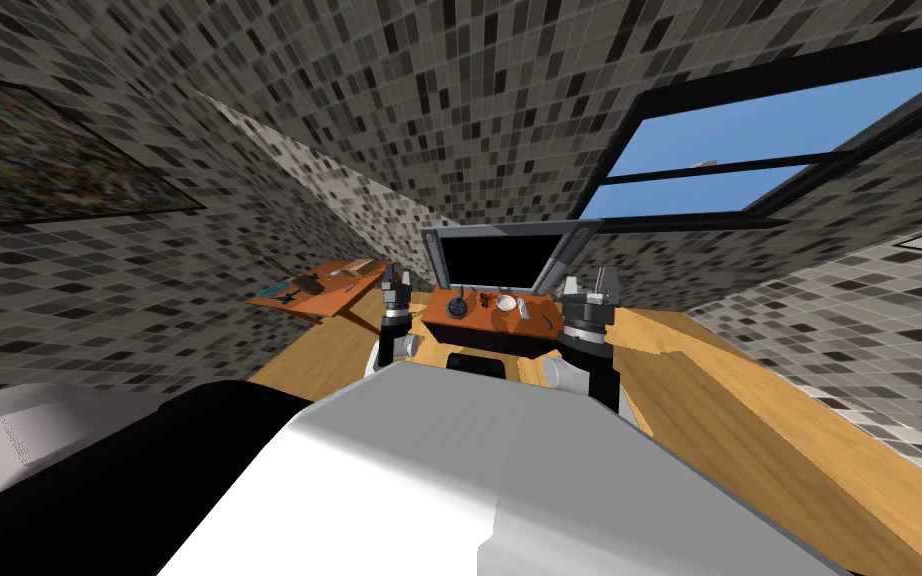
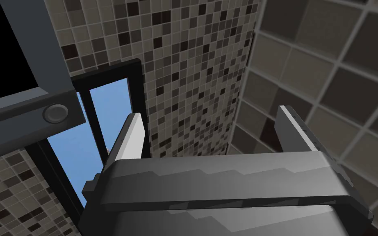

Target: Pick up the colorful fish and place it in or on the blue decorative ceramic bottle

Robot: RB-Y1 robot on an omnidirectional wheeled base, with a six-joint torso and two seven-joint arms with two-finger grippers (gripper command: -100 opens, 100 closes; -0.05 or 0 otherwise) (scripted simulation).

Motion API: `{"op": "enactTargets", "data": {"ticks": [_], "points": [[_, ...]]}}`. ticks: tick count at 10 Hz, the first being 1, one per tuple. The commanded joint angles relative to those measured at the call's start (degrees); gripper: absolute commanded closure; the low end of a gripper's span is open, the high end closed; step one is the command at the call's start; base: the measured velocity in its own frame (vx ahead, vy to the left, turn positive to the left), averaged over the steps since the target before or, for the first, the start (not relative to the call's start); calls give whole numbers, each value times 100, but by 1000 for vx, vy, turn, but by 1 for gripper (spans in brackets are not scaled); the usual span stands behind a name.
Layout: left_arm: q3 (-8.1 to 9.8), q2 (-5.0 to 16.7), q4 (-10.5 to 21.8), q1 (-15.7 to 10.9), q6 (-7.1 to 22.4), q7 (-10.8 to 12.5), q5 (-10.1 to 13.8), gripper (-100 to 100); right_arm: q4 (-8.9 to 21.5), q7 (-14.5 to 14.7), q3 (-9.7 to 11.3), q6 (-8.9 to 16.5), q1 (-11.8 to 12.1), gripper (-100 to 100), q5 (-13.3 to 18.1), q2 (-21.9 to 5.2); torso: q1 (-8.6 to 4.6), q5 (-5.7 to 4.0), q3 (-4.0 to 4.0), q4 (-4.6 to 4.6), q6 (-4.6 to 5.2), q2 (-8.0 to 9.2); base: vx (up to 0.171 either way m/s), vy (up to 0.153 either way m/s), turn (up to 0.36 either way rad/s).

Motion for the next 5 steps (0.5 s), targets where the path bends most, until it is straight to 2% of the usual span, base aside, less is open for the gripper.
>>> {"op": "enactTargets", "data": {"ticks": [1,3,5], "points": [[0,0,0,0,0,0,0,0,107,33,-45,66,-29,-100,39,-244,0,0,0,0,0,0,-40,18,71],[-1,0,0,-1,0,0,0,0,267,81,-102,162,-69,-100,98,-486,13,3,12,4,-1,21,-70,45,102],[-1,-1,0,-1,0,0,0,0,488,146,-177,295,-122,-100,183,-754,21,4,20,7,-1,36,-113,65,117]]}}
